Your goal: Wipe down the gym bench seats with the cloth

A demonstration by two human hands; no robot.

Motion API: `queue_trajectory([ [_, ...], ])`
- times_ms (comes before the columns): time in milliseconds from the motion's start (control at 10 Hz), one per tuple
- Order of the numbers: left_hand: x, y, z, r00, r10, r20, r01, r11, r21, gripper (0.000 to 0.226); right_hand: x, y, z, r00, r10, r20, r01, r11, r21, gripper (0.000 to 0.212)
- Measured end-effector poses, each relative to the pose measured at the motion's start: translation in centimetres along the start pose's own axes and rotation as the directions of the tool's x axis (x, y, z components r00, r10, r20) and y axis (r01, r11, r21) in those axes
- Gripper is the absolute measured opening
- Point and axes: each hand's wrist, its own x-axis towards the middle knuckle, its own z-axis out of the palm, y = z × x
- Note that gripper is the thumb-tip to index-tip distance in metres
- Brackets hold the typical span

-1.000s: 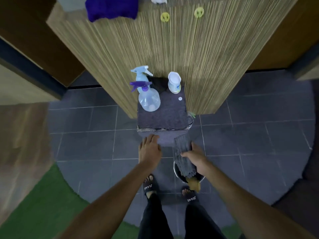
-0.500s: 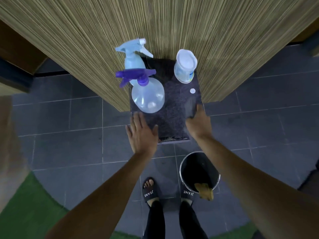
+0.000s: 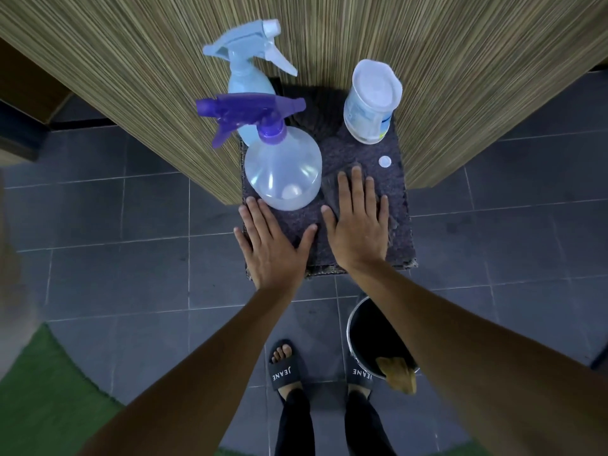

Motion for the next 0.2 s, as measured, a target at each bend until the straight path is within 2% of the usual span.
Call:
queue_trajectory([
  [100, 0.4, 0.3, -1.9, 0.993, -0.025, 0.117, 0.03, 0.998, -0.046, 0.101, 0.8, 0.1, -2.4, 0.99, -0.001, 0.143, -0.005, 0.999, 0.037, 0.068],
  [200, -0.1, 0.0, -6.6, 0.969, -0.02, 0.245, 0.035, 0.998, -0.057, 0.092, -0.3, 0.0, -7.2, 0.975, 0.02, 0.222, -0.06, 0.983, 0.174, 0.067],
])
